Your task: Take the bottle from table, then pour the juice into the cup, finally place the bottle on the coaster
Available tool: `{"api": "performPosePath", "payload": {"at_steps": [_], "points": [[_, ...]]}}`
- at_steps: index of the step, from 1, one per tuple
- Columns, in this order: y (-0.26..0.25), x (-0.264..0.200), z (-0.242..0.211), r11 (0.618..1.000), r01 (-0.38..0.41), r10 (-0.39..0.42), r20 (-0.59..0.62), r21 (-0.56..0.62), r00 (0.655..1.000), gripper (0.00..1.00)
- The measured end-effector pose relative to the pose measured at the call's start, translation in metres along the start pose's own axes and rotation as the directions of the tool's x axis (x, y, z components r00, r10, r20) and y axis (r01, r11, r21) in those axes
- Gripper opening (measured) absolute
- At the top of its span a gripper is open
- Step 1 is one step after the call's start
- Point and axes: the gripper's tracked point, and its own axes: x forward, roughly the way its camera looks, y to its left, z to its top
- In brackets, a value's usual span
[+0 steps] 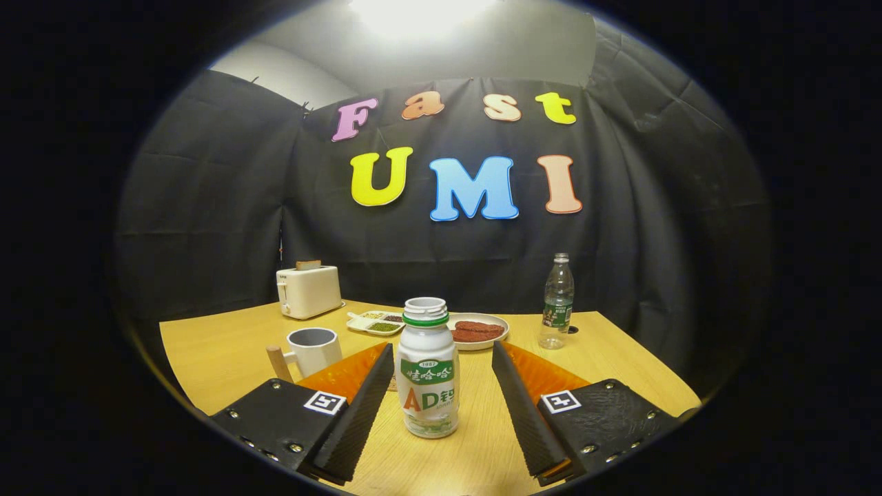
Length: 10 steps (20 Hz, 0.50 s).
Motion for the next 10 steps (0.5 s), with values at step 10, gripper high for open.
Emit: {"api": "performPosePath", "payload": {"at_steps": [10], "points": [[0.013,0.047,-0.041,0.998,-0.025,0.029,-0.073,0.051,0.997,0.88]]}}
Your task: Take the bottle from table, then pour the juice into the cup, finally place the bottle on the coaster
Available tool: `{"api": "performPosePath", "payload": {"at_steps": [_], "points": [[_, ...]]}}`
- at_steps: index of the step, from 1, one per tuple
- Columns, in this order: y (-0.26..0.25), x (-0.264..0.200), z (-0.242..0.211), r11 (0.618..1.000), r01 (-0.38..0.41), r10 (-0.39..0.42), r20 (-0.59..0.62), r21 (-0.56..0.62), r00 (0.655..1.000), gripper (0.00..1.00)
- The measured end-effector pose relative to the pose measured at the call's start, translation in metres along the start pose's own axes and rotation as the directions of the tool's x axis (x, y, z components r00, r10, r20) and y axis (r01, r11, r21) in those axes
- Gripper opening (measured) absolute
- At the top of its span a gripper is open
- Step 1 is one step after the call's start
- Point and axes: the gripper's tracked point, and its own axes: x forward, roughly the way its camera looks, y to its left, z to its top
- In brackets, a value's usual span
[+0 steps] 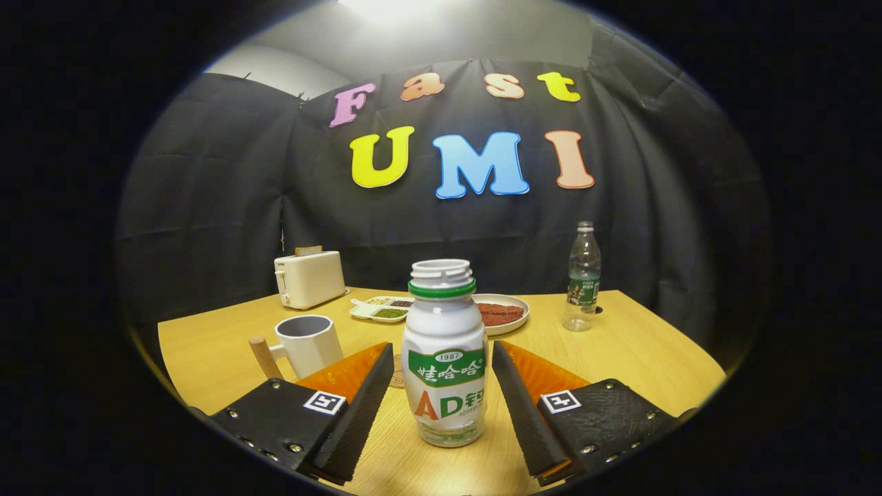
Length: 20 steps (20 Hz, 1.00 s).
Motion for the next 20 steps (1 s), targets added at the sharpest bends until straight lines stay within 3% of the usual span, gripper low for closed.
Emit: {"api": "performPosePath", "payload": {"at_steps": [5,6,7,12,15,20], "points": [[-0.008,0.009,-0.007,0.998,0.022,-0.021,-0.016,0.056,1.0,0.88],[-0.008,0.013,-0.01,0.999,0.022,-0.021,-0.02,0.048,1.0,0.78],[-0.009,0.012,-0.01,0.999,0.034,-0.034,-0.024,0.033,0.999,0.78],[-0.005,0.01,-0.008,0.996,0.057,-0.06,-0.052,-0.071,0.997,0.68],[-0.007,0.012,-0.004,0.985,0.087,-0.097,-0.063,-0.146,0.993,0.68],[-0.01,0.016,0.009,0.927,0.149,-0.178,-0.055,-0.345,0.982,0.68]]}}
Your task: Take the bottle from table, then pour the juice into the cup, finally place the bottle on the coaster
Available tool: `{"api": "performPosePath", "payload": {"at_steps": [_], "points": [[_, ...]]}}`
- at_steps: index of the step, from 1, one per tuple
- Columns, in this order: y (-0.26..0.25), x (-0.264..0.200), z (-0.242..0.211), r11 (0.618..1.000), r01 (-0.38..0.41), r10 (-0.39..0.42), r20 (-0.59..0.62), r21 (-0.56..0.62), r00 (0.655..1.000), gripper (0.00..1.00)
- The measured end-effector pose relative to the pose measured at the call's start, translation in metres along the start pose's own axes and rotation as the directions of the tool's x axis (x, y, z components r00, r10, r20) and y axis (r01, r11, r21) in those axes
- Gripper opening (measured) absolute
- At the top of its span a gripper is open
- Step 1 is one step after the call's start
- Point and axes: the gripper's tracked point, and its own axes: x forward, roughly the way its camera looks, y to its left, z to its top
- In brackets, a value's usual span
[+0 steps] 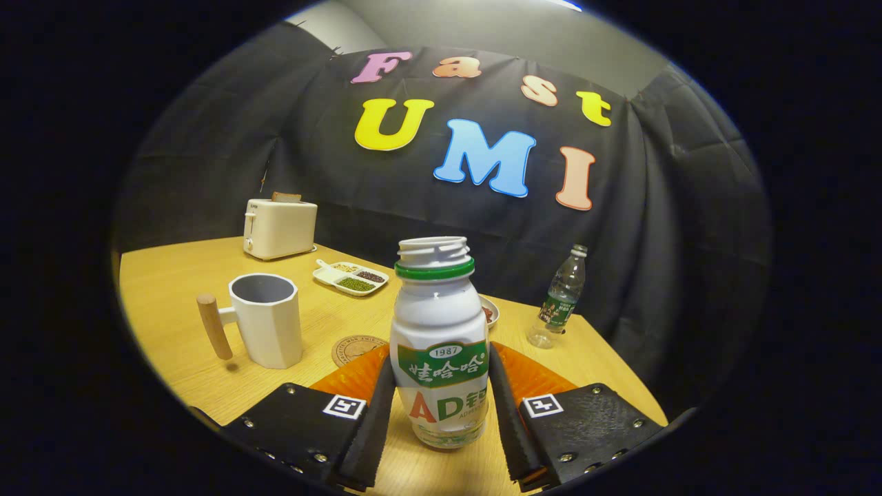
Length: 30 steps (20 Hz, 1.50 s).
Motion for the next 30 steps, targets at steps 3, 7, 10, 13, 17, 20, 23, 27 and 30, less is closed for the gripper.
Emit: {"api": "performPosePath", "payload": {"at_steps": [3,7,10,13,17,20,23,27,30], "points": [[-0.001,0.003,0.016,0.991,0.039,-0.038,0.012,-0.125,0.999,0.68],[-0.002,0.011,0.037,0.952,0.089,-0.081,0.04,-0.294,0.996,0.68],[0.003,0.019,0.048,0.919,0.103,-0.091,0.049,-0.381,0.995,0.68],[0.009,0.024,0.056,0.886,0.112,-0.096,0.057,-0.45,0.994,0.68],[0.017,0.028,0.067,0.83,0.136,-0.109,0.081,-0.541,0.991,0.68],[0.018,0.03,0.074,0.765,0.174,-0.13,0.115,-0.62,0.985,0.68],[0.022,0.03,0.079,0.701,0.204,-0.142,0.147,-0.683,0.979,0.68],[0.026,0.03,0.088,0.632,0.234,-0.149,0.181,-0.739,0.972,0.68],[0.028,0.029,0.093,0.573,0.251,-0.152,0.199,-0.78,0.968,0.68]]}}
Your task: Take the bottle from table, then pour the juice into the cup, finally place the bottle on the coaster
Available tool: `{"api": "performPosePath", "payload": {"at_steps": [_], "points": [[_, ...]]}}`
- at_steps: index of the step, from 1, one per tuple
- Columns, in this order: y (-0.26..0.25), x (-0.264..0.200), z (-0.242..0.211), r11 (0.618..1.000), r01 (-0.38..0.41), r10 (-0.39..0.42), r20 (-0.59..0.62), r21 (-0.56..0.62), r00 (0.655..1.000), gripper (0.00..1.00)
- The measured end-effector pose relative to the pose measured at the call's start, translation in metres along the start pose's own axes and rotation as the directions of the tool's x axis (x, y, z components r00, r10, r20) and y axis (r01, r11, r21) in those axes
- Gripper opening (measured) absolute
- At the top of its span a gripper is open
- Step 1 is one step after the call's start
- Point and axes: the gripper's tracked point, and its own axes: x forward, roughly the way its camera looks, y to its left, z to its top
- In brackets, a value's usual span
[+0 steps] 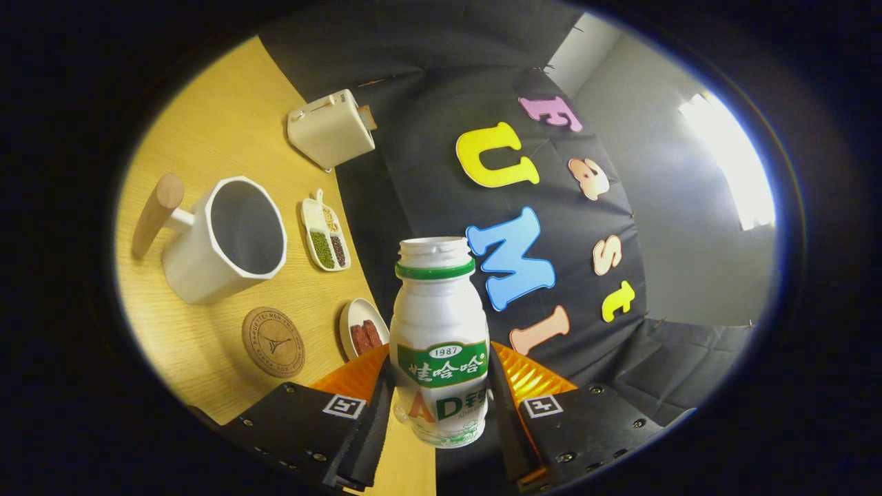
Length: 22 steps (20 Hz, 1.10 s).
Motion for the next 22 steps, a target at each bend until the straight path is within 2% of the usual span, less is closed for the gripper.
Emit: {"api": "performPosePath", "payload": {"at_steps": [13,22], "points": [[0.001,0.002,0.012,0.985,0.028,-0.026,0.012,-0.168,1.0,0.68],[-0.004,0.001,0.024,0.973,0.049,-0.041,0.039,-0.227,0.998,0.68]]}}
